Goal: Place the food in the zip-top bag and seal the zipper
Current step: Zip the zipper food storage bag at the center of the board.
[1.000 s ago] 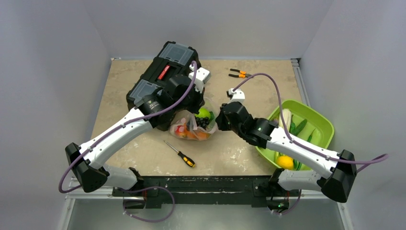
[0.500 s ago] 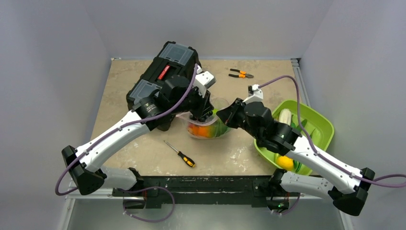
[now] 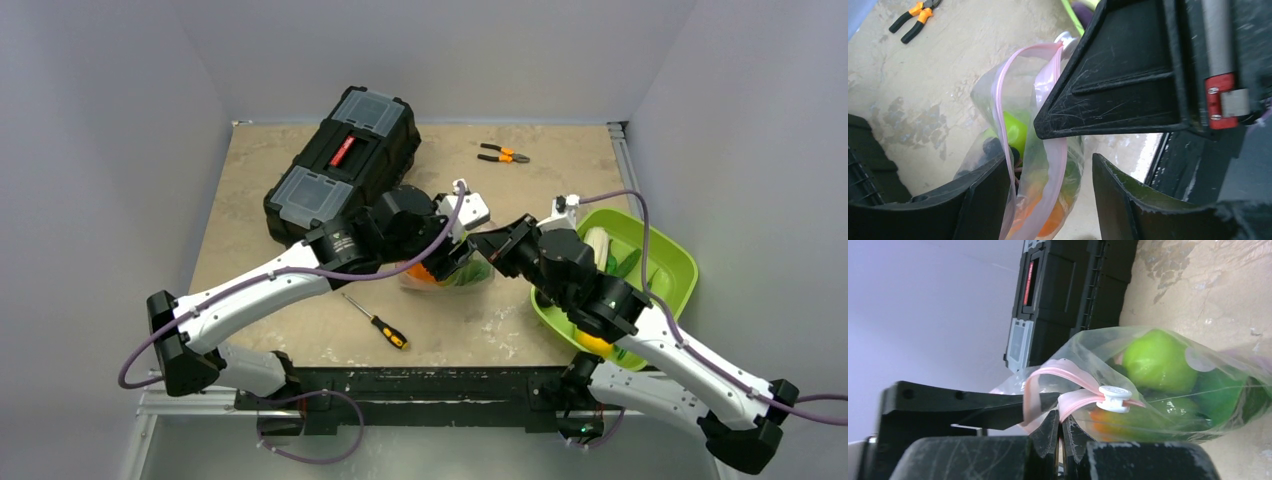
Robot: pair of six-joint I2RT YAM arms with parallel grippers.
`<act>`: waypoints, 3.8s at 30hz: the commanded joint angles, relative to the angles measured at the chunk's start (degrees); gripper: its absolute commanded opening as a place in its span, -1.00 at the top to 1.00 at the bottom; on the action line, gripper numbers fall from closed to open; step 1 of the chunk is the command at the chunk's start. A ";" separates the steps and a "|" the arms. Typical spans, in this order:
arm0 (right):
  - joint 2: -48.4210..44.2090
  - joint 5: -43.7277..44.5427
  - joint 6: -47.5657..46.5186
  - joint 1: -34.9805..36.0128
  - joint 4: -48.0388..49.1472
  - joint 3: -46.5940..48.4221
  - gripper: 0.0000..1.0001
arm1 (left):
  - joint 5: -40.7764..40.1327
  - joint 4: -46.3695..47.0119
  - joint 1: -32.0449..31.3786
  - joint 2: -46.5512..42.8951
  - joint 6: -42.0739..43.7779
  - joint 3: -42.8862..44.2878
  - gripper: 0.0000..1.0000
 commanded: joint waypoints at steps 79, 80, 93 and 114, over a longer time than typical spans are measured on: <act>-20.11 -31.20 -59.86 -0.25 27.25 -14.44 1.00 | 19.29 1.98 1.49 -10.20 6.18 -0.17 1.00; -20.31 -30.51 -59.54 -0.25 27.24 -14.44 1.00 | 19.63 1.77 1.50 -10.16 6.44 -0.06 0.99; -14.33 -33.25 -57.47 -0.25 28.88 -14.00 1.00 | 31.19 4.01 1.59 -10.79 3.98 -0.33 -0.46; -9.16 -39.54 -59.34 -0.25 26.16 -10.19 1.00 | 20.64 21.89 4.11 -20.53 -0.31 -11.16 -0.44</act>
